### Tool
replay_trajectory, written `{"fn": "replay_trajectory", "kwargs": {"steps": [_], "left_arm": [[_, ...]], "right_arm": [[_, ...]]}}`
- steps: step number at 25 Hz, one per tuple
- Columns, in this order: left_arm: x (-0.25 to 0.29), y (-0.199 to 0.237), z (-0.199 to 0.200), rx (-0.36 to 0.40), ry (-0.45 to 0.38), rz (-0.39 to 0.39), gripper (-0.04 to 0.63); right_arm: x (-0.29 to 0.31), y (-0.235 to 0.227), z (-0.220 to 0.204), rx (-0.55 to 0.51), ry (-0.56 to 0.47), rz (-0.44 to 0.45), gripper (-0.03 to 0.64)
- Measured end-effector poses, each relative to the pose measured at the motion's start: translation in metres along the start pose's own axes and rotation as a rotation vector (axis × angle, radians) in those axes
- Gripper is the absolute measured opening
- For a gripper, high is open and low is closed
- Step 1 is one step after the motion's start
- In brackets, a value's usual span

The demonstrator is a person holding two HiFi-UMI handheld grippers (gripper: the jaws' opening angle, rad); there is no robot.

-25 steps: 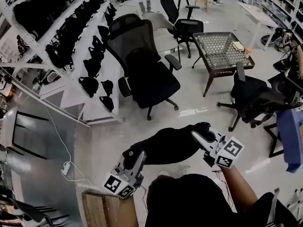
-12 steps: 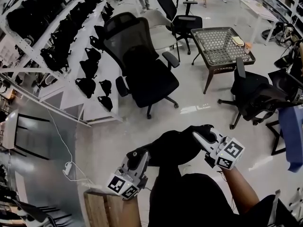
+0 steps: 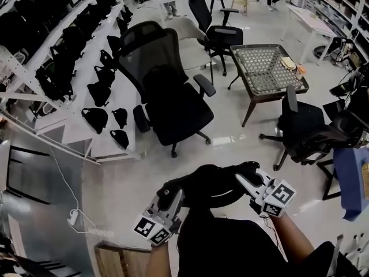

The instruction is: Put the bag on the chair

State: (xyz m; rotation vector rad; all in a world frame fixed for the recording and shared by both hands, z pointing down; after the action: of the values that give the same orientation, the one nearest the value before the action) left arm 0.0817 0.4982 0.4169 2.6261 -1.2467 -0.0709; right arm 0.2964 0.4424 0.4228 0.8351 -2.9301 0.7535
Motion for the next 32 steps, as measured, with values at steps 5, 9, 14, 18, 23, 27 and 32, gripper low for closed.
{"fn": "replay_trajectory", "kwargs": {"steps": [5, 9, 14, 18, 23, 27, 32], "left_arm": [[0.036, 0.048, 0.009, 0.012, 0.000, -0.022, 0.021], [0.059, 0.089, 0.026, -0.005, 0.001, -0.028, 0.021], [0.081, 0.149, 0.047, -0.006, 0.013, -0.038, 0.021], [0.099, 0.198, 0.061, -0.011, 0.005, -0.035, 0.023], [0.111, 0.251, 0.078, -0.002, -0.012, -0.054, 0.023], [0.117, 0.283, 0.086, -0.004, -0.018, -0.067, 0.023], [0.123, 0.312, 0.092, 0.014, -0.019, -0.056, 0.023]], "right_arm": [[0.041, -0.040, 0.022, 0.028, -0.007, -0.028, 0.020], [0.083, -0.066, 0.049, 0.043, -0.006, -0.047, 0.020], [0.136, -0.092, 0.076, 0.037, -0.005, -0.064, 0.020], [0.181, -0.109, 0.094, 0.031, 0.008, -0.068, 0.020], [0.229, -0.116, 0.114, 0.030, 0.006, -0.057, 0.020], [0.257, -0.121, 0.123, 0.022, 0.000, -0.062, 0.020], [0.287, -0.129, 0.127, 0.061, -0.018, -0.076, 0.020]]}}
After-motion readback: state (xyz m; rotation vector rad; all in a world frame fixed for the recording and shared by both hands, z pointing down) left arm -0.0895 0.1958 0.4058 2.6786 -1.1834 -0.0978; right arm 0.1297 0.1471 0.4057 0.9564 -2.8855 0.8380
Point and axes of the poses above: the fingertips, and each gripper's own axes: x forward along the fingers, y to its left, z out of its top, the point moved 3 cm from there along -x, backward along the fingers, and after that the axes turned 8 degrees about x, right-handed, at the moved point
